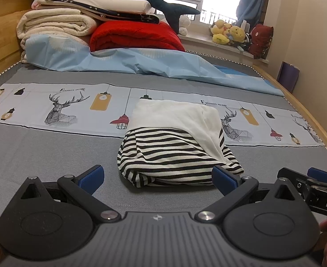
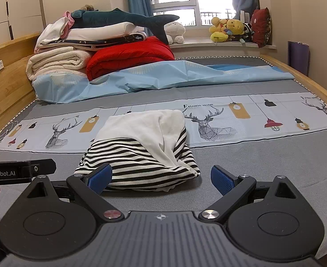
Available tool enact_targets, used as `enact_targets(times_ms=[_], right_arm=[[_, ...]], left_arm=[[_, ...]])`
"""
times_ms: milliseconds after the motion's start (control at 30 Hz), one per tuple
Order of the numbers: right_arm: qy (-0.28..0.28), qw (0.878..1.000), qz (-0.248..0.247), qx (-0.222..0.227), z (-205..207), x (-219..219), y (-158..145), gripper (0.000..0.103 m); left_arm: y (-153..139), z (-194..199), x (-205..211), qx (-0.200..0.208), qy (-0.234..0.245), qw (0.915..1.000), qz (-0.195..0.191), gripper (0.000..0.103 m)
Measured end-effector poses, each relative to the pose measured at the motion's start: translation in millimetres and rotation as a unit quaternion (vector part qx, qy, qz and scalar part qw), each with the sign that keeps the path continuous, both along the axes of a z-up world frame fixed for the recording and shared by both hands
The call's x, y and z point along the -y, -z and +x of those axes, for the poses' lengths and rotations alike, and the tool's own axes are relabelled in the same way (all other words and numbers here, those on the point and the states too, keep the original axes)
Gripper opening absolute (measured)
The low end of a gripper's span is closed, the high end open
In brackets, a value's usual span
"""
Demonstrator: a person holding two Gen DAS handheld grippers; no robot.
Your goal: Fold small clothes
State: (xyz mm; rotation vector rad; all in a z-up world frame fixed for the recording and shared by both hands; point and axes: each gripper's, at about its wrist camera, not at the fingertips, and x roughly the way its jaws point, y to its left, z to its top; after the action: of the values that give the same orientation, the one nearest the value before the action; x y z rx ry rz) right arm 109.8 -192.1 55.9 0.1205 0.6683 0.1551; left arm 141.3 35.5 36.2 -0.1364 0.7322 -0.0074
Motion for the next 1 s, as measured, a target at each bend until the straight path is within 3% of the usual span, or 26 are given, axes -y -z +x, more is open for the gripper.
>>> enact_targets(times_ms=[1000], right_arm=[[-0.001, 1.000, 0.001, 0.001, 0.9, -2.2, -0.3, 0.095]], left_arm=[[-1.9, -2.3, -3.8, 0.015, 0.005, 0.9999, -0.002, 0.103]])
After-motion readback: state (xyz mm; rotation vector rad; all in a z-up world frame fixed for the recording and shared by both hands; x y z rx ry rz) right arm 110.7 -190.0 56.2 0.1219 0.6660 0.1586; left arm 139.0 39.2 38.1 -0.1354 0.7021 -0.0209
